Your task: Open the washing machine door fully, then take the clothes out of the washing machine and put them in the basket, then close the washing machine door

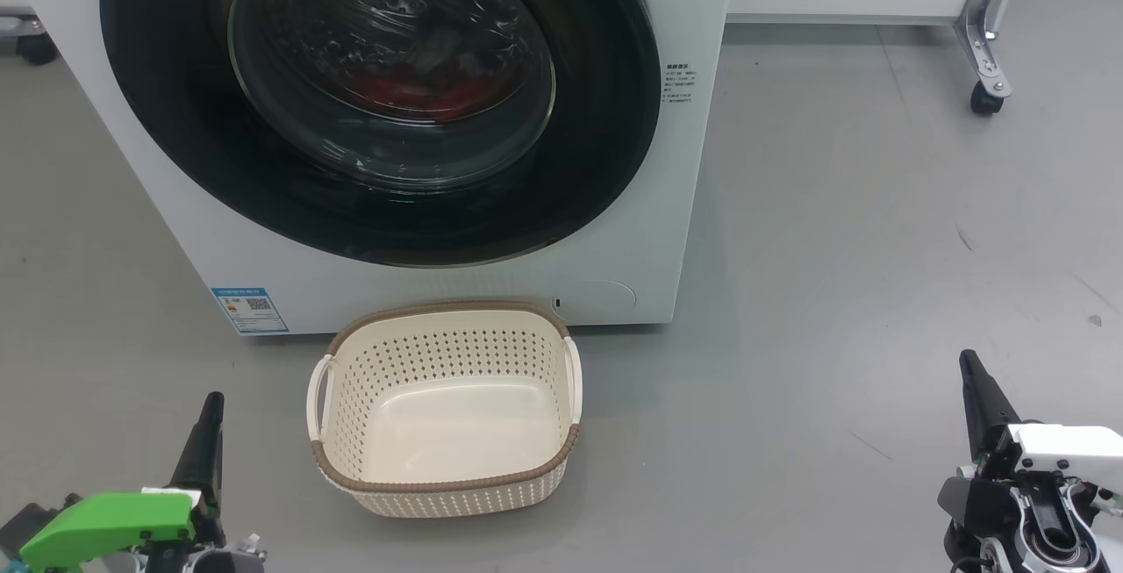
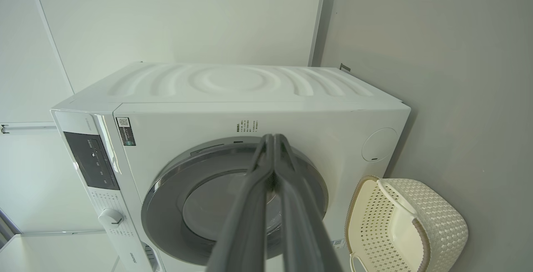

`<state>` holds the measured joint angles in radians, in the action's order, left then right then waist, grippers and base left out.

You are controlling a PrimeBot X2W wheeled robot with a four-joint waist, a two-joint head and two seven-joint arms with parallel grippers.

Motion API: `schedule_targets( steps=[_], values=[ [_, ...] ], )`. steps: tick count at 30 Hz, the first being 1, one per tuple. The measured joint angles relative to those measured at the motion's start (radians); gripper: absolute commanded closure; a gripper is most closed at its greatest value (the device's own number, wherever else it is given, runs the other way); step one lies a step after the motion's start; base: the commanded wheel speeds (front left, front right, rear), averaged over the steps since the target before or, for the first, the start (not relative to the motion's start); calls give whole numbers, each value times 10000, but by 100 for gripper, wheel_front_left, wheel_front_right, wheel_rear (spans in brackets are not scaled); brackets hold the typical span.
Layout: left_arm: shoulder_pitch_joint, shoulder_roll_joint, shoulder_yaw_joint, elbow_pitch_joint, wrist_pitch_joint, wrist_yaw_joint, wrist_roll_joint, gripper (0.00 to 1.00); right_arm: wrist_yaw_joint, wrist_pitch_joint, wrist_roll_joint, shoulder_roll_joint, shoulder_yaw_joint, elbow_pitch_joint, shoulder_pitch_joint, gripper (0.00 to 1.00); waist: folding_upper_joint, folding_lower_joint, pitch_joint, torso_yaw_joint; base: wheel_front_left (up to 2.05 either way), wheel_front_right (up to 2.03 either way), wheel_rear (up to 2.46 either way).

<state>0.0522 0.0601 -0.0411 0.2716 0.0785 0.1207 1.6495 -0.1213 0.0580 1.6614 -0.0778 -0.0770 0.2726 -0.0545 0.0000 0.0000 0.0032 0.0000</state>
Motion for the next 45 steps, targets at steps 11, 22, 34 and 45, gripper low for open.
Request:
schedule_targets(
  steps=[11, 22, 34, 45],
  values=[
    [0, -12, -8, 0, 0, 0, -10, 100, 0, 73, -8, 8, -15, 0, 0, 100, 0, 0, 0, 0, 0, 0, 0],
    [0, -15, -13, 0, 8, 0, -12, 100, 0, 73, -8, 13, -23, 0, 0, 100, 0, 0, 0, 0, 0, 0, 0],
    [0, -17, -25, 0, 8, 0, -12, 100, 0, 73, -10, 23, -31, 0, 0, 100, 0, 0, 0, 0, 0, 0, 0],
    [-477, -291, 88, 510, -4, -13, -12, 0, 8, 69, -8, 347, 0, 529, 544, 0, 0, 0, 0, 0, 0, 0, 0]
  ],
)
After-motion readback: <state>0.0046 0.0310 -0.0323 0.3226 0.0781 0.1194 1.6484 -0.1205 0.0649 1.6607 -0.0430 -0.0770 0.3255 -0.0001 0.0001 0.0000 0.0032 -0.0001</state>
